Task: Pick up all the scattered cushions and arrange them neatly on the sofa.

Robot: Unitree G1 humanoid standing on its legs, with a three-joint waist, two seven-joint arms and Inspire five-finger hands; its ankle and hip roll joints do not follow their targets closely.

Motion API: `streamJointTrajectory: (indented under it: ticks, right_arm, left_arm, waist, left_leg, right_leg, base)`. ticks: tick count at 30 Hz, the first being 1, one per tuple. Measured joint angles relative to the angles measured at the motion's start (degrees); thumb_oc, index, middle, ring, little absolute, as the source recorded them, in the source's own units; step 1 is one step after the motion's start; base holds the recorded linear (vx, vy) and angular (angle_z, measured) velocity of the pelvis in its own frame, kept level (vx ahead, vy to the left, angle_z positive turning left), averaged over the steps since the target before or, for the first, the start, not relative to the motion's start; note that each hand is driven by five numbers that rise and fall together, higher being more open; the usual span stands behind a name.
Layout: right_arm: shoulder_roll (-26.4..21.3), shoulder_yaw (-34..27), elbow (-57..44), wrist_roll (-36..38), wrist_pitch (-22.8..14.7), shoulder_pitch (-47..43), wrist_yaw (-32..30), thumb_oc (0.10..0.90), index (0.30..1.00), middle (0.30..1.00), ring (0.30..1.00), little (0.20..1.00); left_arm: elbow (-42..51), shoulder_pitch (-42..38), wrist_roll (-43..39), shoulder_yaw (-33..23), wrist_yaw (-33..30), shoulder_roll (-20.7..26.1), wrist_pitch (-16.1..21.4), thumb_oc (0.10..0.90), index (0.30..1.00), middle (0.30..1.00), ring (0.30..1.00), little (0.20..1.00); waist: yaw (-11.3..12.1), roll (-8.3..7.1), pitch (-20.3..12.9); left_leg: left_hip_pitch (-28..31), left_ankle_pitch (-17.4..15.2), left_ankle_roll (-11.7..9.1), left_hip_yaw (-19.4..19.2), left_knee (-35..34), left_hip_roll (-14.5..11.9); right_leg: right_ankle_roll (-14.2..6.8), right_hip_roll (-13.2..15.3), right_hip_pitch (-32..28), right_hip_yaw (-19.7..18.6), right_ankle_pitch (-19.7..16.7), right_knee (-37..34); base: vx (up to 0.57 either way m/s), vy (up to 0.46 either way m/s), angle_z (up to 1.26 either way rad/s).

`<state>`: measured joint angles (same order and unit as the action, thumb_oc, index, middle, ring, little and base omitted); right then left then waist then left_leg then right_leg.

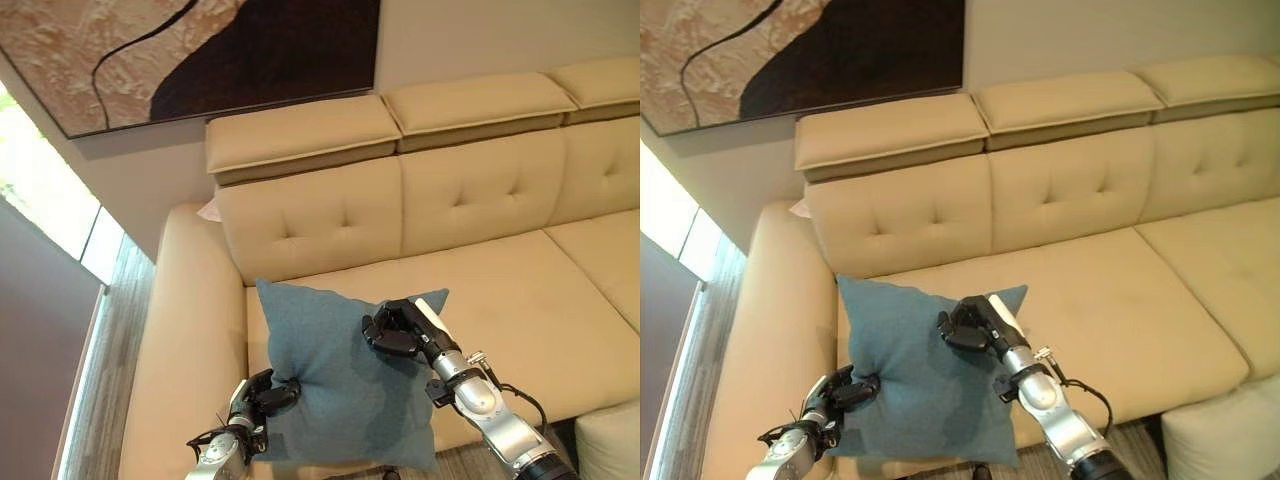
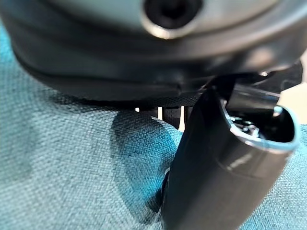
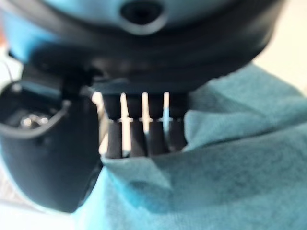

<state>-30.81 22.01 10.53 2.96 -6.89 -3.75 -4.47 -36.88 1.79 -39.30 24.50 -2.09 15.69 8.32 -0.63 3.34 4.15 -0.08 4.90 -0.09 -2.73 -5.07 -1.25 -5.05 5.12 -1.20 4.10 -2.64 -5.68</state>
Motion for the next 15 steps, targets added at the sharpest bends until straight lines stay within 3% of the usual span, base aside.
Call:
streamJointTrajectory:
  ticks: [3, 5, 8, 10, 11, 12, 13, 15]
  right_arm:
    - [-0.2, -1.0, -0.1, 0.0, 0.0, 0.0, -1.1, 0.4, 0.3, 0.3, 0.3, 0.3]
    - [-0.3, -1.8, -0.3, -0.3, 0.0, 0.5, -1.6, 0.4, 0.3, 0.3, 0.3, 0.3]
    - [-1.7, -3.8, -0.5, -0.4, 0.0, 2.1, -2.1, 0.4, 0.3, 0.3, 0.3, 0.3]
    - [-2.0, -5.9, -0.6, -0.5, 0.0, 2.6, -2.3, 0.4, 0.3, 0.3, 0.3, 0.3]
    - [-2.2, -6.3, -0.9, -0.5, -0.1, 2.6, -2.4, 0.4, 0.3, 0.3, 0.3, 0.3]
    - [-2.8, -6.5, -1.4, -0.5, -0.1, 2.9, -2.5, 0.4, 0.3, 0.3, 0.3, 0.3]
    - [-1.0, -6.8, -1.1, -0.5, 0.2, 3.9, -3.4, 0.4, 0.3, 0.3, 0.3, 0.3]
    - [1.4, -7.0, -1.6, -0.5, 0.2, 6.5, -3.7, 0.4, 0.3, 0.3, 0.3, 0.3]
  left_arm:
    - [2.4, -0.2, -1.2, 1.3, 0.0, 0.7, 0.0, 0.4, 0.3, 0.3, 0.3, 0.3]
    - [3.3, -0.2, -1.2, 2.4, 0.0, 1.4, 0.0, 0.4, 0.3, 0.3, 0.3, 0.3]
    - [3.4, 0.0, -1.1, 4.6, 0.2, 0.2, -0.1, 0.4, 0.3, 0.3, 0.3, 0.3]
    - [5.2, 1.9, -1.1, 5.0, 0.4, -1.7, -0.3, 0.4, 0.3, 0.3, 0.3, 0.3]
    - [7.1, 3.3, -1.1, 5.0, 0.7, -1.9, -0.7, 0.4, 0.3, 0.3, 0.3, 0.3]
    - [8.9, 4.7, -1.1, 4.8, 0.8, -2.6, -1.2, 0.4, 0.3, 0.3, 0.3, 0.3]
    - [8.6, 4.8, -1.1, 4.3, 1.0, -2.4, -1.4, 0.4, 0.3, 0.3, 0.3, 0.3]
    - [8.7, 4.8, -1.0, 3.6, 1.1, -0.4, -1.5, 0.4, 0.3, 0.3, 0.3, 0.3]
  waist:
    - [-0.3, 0.23, 2.2]
    - [0.0, -0.9, 4.1]
    - [-0.1, -0.86, 5.0]
    - [1.0, -0.66, 5.2]
    - [1.6, 0.58, 5.1]
    - [1.6, 3.84, 5.1]
    - [1.5, 3.62, 6.0]
    - [1.1, 1.7, 7.2]
  left_leg:
    - [0.2, -1.0, -1.8, -1.0, 2.8, -1.9]
    - [-1.0, -1.2, -1.5, -1.0, 7.4, -1.5]
    - [-3.1, -2.2, -1.4, -0.7, 11.3, -0.5]
    - [-3.9, -4.9, 0.4, 1.3, 7.9, 6.1]
    - [-3.0, -4.9, 0.7, 2.3, 3.9, 8.7]
    - [-1.7, -2.5, 2.6, 3.5, 0.8, 7.8]
    - [-0.4, 0.1, 5.1, 3.0, 0.3, 6.7]
    - [1.0, -0.5, 4.9, 2.3, 0.3, 6.1]
  right_leg:
    - [2.2, -1.7, 0.4, -1.9, 0.8, 1.4]
    - [3.1, -2.2, -0.1, -3.1, 0.4, 1.5]
    - [4.4, -1.8, -1.1, -4.3, -0.7, 0.4]
    - [4.3, -0.2, 1.4, -8.2, -1.5, 0.6]
    - [4.1, -1.3, 2.4, -10.2, -2.1, 0.6]
    - [3.2, -4.4, 2.3, -10.5, -2.3, 0.9]
    - [2.2, -5.6, 2.0, -10.5, -0.9, 2.1]
    - [2.2, -5.9, 3.7, -8.8, 3.7, 9.2]
  base:
    - [-0.13, -0.258, -0.32]
    - [-0.04, -0.127, -0.33]
    - [0.08, -0.044, -0.18]
    - [0.12, 0.021, -0.78]
    - [0.1, 0.042, -1.12]
    - [0.1, 0.045, -1.0]
    - [0.11, 0.021, -0.55]
    - [0.07, -0.012, -0.32]
